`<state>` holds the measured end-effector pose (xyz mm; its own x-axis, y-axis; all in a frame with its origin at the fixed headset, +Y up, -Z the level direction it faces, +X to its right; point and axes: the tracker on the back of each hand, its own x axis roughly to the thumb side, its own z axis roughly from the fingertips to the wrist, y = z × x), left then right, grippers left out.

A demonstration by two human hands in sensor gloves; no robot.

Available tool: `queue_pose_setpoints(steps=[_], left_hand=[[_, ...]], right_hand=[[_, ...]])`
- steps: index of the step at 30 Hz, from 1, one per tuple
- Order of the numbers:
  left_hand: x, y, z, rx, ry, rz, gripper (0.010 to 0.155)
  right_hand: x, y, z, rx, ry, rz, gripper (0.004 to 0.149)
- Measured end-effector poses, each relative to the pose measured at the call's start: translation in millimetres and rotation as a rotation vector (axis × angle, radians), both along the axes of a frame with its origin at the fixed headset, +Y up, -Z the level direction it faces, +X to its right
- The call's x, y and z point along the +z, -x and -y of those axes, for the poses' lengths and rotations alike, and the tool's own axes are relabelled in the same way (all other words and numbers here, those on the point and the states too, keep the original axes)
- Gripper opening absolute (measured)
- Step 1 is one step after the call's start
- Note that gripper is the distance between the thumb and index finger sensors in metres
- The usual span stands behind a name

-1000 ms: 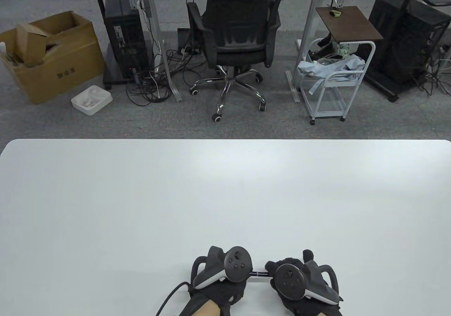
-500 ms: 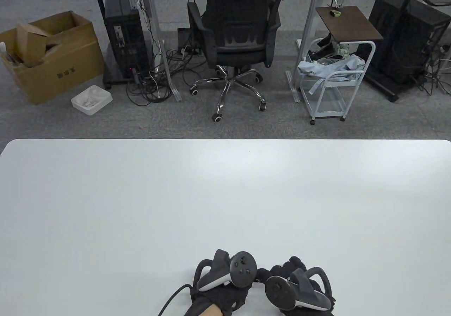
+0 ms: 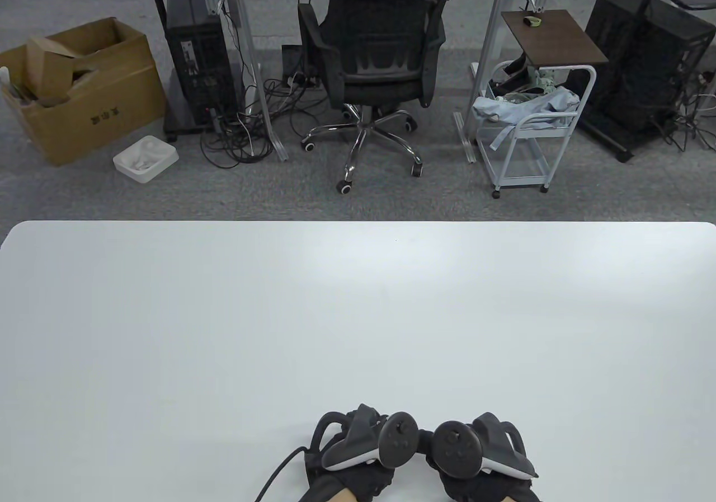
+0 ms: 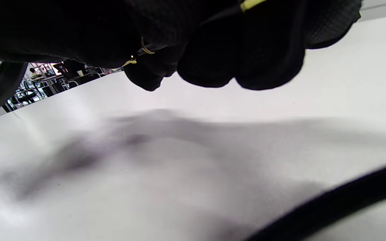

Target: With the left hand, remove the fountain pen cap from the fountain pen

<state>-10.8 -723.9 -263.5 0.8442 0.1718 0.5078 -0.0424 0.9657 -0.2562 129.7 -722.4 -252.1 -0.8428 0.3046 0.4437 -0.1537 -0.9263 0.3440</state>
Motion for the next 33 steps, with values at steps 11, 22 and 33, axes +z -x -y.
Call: queue_pose_setpoints(steps=[11, 22, 33], left_hand=[[1, -1, -2, 0.033, -0.007, 0.014, 0.049], [-2, 9, -13, 0.100, 0.020, 0.000, 0.048], [-17, 36, -2, -0.048, -0.010, -0.111, 0.047]], right_hand=[[-7, -15, -2, -0.149, 0.136, 0.041, 0.049], [-2, -15, -15, -0.178, 0.071, 0.036, 0.049], [5, -30, -26, 0.046, -0.142, 0.083, 0.049]])
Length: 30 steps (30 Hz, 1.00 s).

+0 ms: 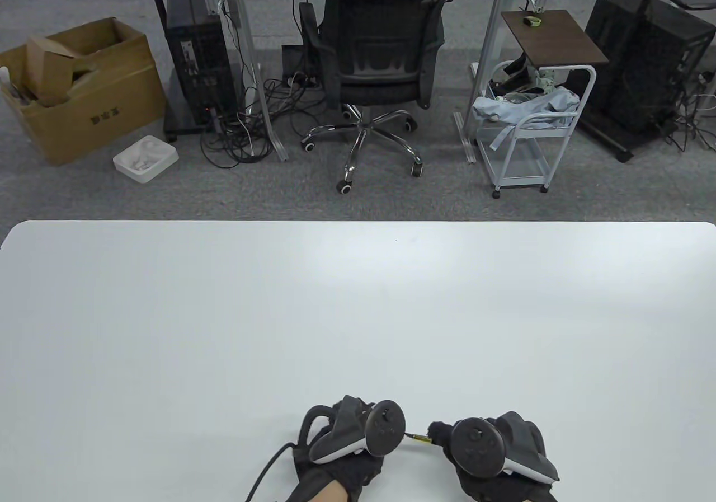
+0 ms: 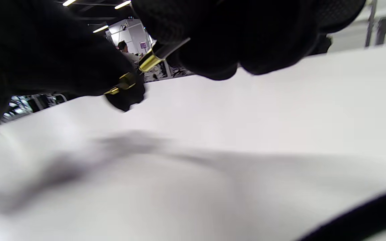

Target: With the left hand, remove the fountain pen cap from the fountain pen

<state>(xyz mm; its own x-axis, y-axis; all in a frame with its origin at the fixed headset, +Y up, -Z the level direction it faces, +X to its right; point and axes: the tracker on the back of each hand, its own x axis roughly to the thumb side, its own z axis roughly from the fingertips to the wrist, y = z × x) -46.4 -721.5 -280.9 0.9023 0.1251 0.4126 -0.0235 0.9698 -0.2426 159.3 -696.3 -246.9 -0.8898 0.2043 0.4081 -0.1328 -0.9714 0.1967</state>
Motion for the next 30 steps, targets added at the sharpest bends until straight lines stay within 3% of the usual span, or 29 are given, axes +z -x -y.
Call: queue_pose_setpoints(steps=[2, 4, 10, 14, 18, 22, 25, 30], left_hand=[[-9, 25, 7, 0.156, 0.100, -0.112, 0.046], [-13, 37, 9, 0.285, 0.164, -0.179, 0.045], [-7, 24, -3, 0.256, 0.010, -0.211, 0.043], [-6, 11, -11, 0.317, -0.003, -0.226, 0.042], [-22, 0, -18, 0.270, -0.026, -0.277, 0.043], [-52, -5, -23, 0.253, -0.002, -0.371, 0.042], [-72, -10, -15, 0.142, -0.029, -0.423, 0.042], [-91, -25, 8, -0.016, -0.003, -0.398, 0.042]], right_hand=[[-5, -19, -6, -0.085, -0.074, 0.050, 0.049], [-9, -34, -8, -0.171, -0.055, 0.120, 0.048], [-18, -54, -2, -0.185, -0.070, 0.227, 0.048], [-17, -58, -1, -0.187, -0.079, 0.239, 0.048], [-14, -56, -5, -0.207, -0.113, 0.209, 0.048], [-13, -55, -5, -0.204, -0.117, 0.200, 0.048], [-13, -55, -6, -0.204, -0.113, 0.203, 0.048], [-15, -57, -5, -0.232, -0.106, 0.203, 0.048]])
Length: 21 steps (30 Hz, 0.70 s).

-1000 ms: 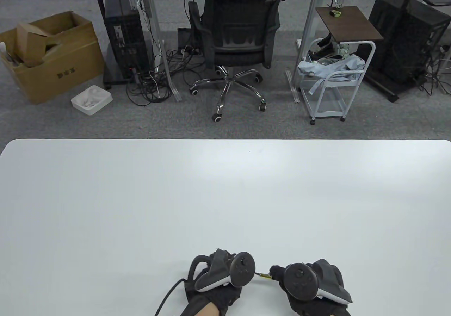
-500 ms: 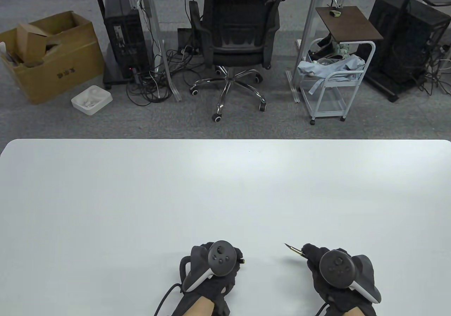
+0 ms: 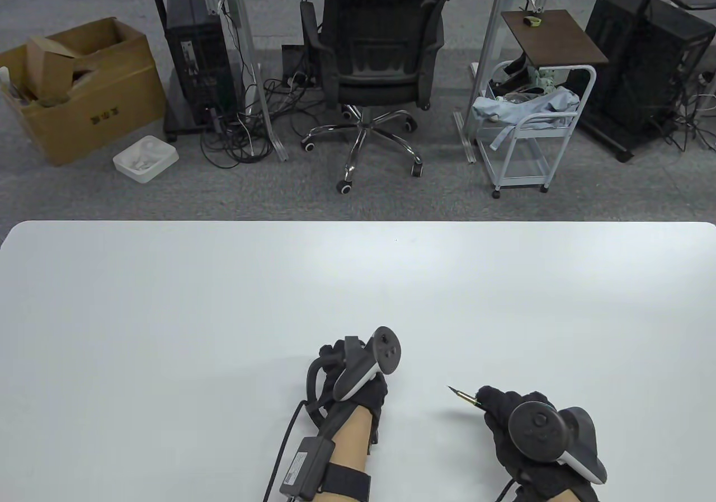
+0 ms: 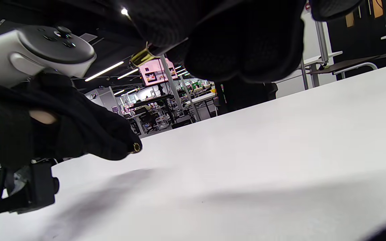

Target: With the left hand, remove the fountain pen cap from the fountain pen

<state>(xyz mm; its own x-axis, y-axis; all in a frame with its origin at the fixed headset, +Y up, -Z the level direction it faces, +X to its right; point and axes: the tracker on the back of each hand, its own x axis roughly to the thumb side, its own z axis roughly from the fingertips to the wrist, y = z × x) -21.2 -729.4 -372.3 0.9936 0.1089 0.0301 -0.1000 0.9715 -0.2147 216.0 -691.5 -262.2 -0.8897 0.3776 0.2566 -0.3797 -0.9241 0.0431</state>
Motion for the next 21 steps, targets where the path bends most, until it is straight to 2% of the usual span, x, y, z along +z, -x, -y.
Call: queue_pose_setpoints(steps=[6, 8, 12, 15, 19, 21], left_hand=[[-9, -13, 29, -0.094, 0.093, 0.012, 0.040], [-9, -15, 30, -0.106, 0.027, 0.023, 0.038], [-9, -10, 25, -0.064, 0.073, 0.021, 0.042], [-6, -3, 6, 0.001, 0.043, 0.015, 0.059], [5, 14, -41, 0.149, -0.053, 0.005, 0.072], [15, 24, -61, 0.147, -0.100, 0.021, 0.077]], right_hand=[[-3, -4, 5, -0.010, 0.024, 0.012, 0.048], [-2, -4, 4, -0.006, 0.026, 0.019, 0.048], [-1, -4, 6, 0.011, 0.031, 0.033, 0.048], [-1, -4, 6, 0.014, 0.035, 0.039, 0.048], [-1, -6, 7, 0.008, 0.048, 0.048, 0.049], [-1, -7, 7, 0.012, 0.042, 0.057, 0.049]])
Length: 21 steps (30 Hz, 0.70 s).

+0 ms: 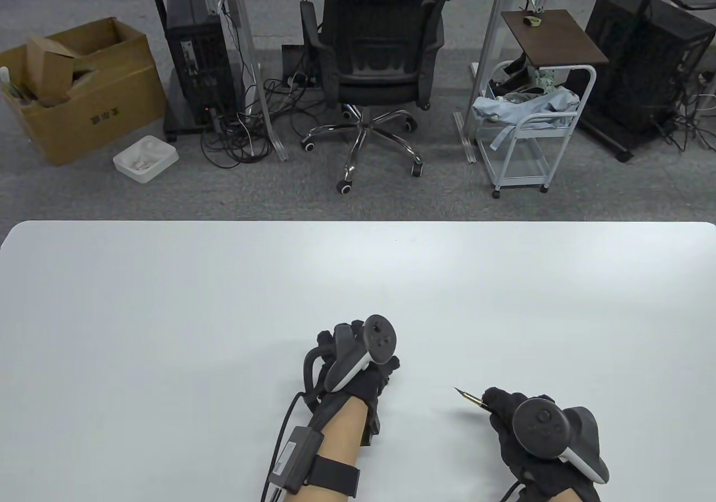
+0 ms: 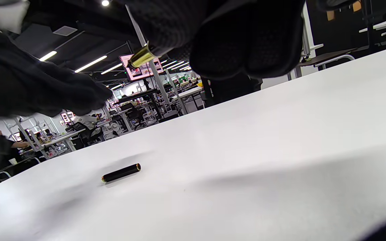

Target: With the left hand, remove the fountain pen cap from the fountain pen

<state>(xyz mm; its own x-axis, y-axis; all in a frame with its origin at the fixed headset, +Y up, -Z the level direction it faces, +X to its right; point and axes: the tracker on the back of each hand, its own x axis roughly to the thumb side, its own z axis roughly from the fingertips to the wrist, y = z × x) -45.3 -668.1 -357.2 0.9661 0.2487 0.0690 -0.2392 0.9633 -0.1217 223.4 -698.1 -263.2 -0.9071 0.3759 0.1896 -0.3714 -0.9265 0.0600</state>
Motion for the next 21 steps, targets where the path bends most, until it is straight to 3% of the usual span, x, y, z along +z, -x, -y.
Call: queue_pose_setpoints(steps=[3, 7, 13, 18, 21], left_hand=[[21, 20, -18, -0.048, -0.055, 0.027, 0.082], [46, 50, -17, -0.006, -0.028, 0.043, 0.084], [67, 96, 11, 0.018, -0.018, 0.030, 0.090], [64, 122, 45, -0.012, 0.049, -0.008, 0.092], [60, 132, 51, 0.002, 0.111, -0.021, 0.091]], right_hand=[[0, 0, 1, 0.027, 0.003, 0.009, 0.049], [-2, 3, 7, 0.073, 0.040, -0.003, 0.049], [-6, 8, 18, 0.116, 0.096, -0.017, 0.049], [-12, 10, 30, 0.108, 0.160, -0.032, 0.049], [-16, 8, 42, 0.113, 0.224, -0.024, 0.049]])
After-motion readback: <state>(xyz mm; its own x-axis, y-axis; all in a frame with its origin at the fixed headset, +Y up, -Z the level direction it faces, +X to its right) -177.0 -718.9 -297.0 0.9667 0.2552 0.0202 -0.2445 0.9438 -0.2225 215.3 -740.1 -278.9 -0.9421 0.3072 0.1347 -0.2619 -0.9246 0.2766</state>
